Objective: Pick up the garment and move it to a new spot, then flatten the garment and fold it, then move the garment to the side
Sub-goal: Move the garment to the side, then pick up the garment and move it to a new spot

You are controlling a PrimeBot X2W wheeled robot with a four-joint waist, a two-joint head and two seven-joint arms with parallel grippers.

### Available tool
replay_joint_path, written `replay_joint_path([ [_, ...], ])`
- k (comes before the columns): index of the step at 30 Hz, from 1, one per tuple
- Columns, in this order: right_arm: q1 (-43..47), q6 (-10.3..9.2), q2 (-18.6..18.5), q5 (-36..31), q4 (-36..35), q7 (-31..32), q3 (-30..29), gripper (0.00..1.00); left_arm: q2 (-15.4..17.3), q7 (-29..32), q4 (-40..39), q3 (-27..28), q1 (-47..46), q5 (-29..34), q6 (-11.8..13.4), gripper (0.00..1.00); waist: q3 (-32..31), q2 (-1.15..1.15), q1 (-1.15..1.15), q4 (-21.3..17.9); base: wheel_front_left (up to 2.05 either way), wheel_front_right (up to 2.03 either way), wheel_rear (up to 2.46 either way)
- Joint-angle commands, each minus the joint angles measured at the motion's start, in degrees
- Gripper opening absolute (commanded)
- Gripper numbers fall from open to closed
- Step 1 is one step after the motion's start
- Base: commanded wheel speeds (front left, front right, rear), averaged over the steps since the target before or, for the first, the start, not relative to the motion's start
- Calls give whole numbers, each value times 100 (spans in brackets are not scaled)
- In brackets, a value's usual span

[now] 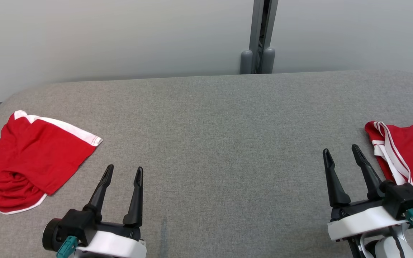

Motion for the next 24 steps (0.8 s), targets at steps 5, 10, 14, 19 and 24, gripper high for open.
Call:
replay_joint_path([
  [5, 44, -2, 18, -72, 2, -36, -45, 100, 17, -29, 8, 37, 5, -14, 13, 100, -5, 0, 0, -24, 0, 0, 0],
  [10, 57, -2, 23, -69, 17, -37, -38, 100, 16, -29, 21, 33, 9, -8, 8, 100, -21, 0, 0, -33, 0, 0, 0],
  [14, 61, -2, 25, -66, 27, -37, -21, 100, 16, -29, 24, 25, 20, -17, 12, 100, -20, 0, 0, -46, 0, 0, 0],
  [19, 75, -2, 26, -77, 9, -37, -39, 100, 17, -29, 17, 14, 24, -28, 11, 100, 4, 0, 0, -57, 0, 0, 0],
  [24, 56, -2, 27, -85, -3, -37, -67, 100, 17, -29, 24, 12, -11, -44, 8, 100, 30, 0, 0, -67, 0, 0, 0],
])
